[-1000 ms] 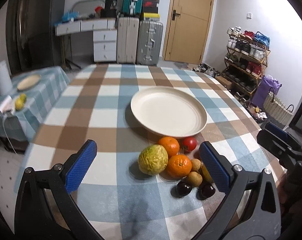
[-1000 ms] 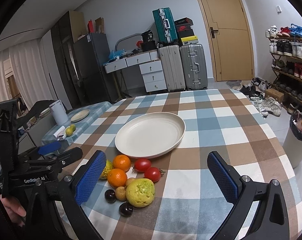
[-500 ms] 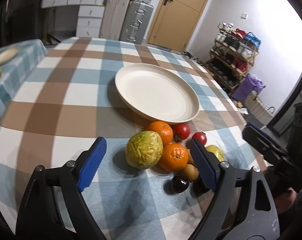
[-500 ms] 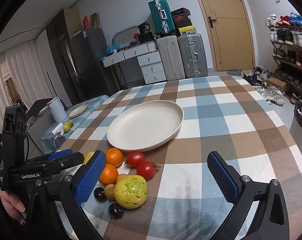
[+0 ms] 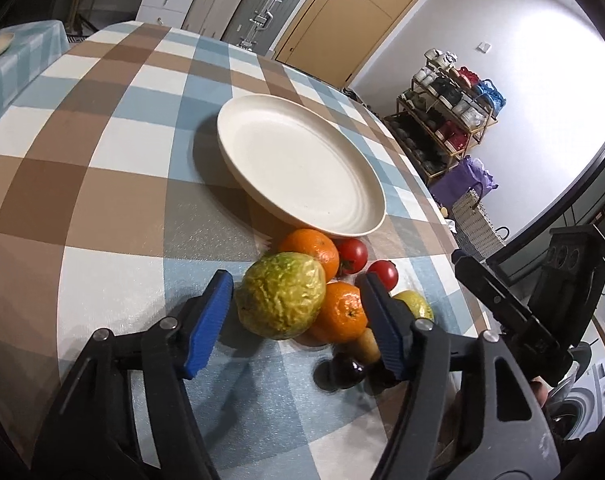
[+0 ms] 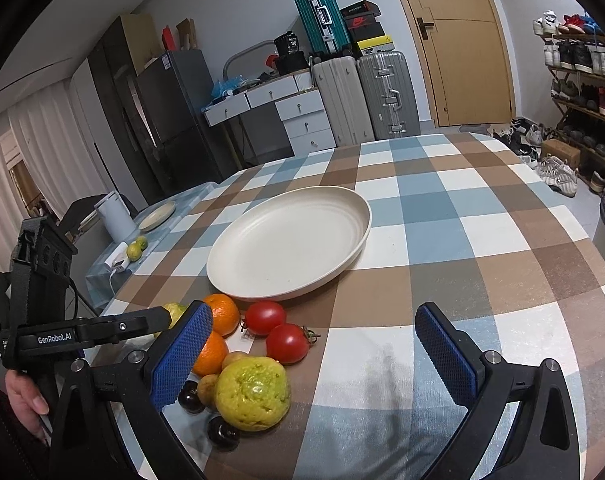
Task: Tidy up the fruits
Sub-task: 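Lower the left gripper onto the wrinkled green passion fruit and close, then grasp the large yellow-green citrus with the right gripper while the left holds the passion fruit, then carry both fruits onto the cream plate and open both grippers, then withdraw both grippers from the plate back toward the remaining fruits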
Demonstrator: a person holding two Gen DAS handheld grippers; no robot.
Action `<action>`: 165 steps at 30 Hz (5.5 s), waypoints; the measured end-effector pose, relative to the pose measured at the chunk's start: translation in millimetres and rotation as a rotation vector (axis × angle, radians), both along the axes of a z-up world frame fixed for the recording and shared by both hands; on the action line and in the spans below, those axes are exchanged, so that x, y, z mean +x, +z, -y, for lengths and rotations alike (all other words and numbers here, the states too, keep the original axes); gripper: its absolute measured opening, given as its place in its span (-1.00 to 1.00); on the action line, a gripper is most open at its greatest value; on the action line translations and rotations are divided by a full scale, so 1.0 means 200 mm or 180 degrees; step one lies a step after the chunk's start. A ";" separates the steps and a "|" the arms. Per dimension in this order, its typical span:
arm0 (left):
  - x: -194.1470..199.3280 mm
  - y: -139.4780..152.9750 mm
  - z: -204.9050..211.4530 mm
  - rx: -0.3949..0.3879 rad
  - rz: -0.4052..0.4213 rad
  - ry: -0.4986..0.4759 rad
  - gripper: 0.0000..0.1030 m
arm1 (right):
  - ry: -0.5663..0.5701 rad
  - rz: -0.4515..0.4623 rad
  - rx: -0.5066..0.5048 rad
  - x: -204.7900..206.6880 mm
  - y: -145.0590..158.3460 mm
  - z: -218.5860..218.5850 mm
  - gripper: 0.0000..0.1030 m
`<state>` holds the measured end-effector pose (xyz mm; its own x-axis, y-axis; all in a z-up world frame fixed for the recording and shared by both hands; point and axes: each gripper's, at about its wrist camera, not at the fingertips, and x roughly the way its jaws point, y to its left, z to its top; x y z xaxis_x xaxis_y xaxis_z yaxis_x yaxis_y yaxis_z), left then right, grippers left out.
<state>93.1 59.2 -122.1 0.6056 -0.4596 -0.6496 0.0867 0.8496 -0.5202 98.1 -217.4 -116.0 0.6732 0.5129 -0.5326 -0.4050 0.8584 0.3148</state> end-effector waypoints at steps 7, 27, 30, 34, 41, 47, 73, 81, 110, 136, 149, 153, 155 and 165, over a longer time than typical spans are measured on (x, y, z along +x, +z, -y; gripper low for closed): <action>0.06 -0.07 -0.06 -0.0208 -0.0099 0.0016 -0.14 | 0.0038 -0.0014 -0.0015 0.02 0.00 -0.02 1.00; -0.05 0.02 -0.11 -0.0240 0.0087 0.0032 -0.16 | 0.0481 -0.0359 0.0351 -0.03 -0.01 -0.01 0.99; -0.08 0.04 -0.12 -0.0254 0.0116 0.0043 -0.16 | 0.0552 -0.0400 0.0377 -0.06 -0.02 -0.02 0.89; -0.12 0.07 -0.12 -0.0225 0.0157 0.0048 -0.16 | 0.0558 -0.0517 0.0407 -0.08 -0.06 -0.04 0.74; -0.20 0.11 -0.14 -0.0192 0.0209 0.0065 -0.16 | 0.0584 -0.0740 0.0542 -0.08 -0.13 -0.05 0.54; -0.24 0.14 -0.14 -0.0146 0.0251 0.0076 -0.16 | 0.0641 -0.0840 0.0567 -0.07 -0.15 -0.07 0.22; -0.15 0.27 0.01 0.0064 0.0312 -0.0036 -0.16 | 0.0541 -0.0722 0.1074 -0.02 -0.09 0.10 -0.07; 0.08 0.31 0.01 0.0030 0.0297 -0.0045 -0.16 | 0.0583 -0.0610 0.1198 0.19 0.05 0.10 -0.07; 1.07 0.15 -0.03 0.0004 0.0113 0.0080 -0.15 | 0.0732 -0.0990 0.1076 1.08 -0.03 -0.22 -0.07; 0.99 0.18 -0.09 0.0082 0.0124 0.0382 0.21 | 0.0473 -0.0894 0.1152 0.99 0.03 -0.13 0.56; 0.48 0.50 0.08 0.0789 0.0513 0.0459 0.69 | 0.0375 -0.0344 0.0958 0.52 0.28 0.03 0.96; 0.31 0.56 0.12 0.0950 0.0633 0.0532 0.98 | 0.0371 -0.0167 0.0854 0.38 0.33 0.04 0.98; 0.23 0.59 0.15 0.1022 0.0723 0.0482 0.98 | 0.0366 -0.0062 0.0785 0.30 0.36 0.04 0.99; -0.11 0.62 0.27 0.1205 0.0808 0.0449 0.98 | 0.0340 0.0130 0.0535 0.01 0.37 0.05 1.00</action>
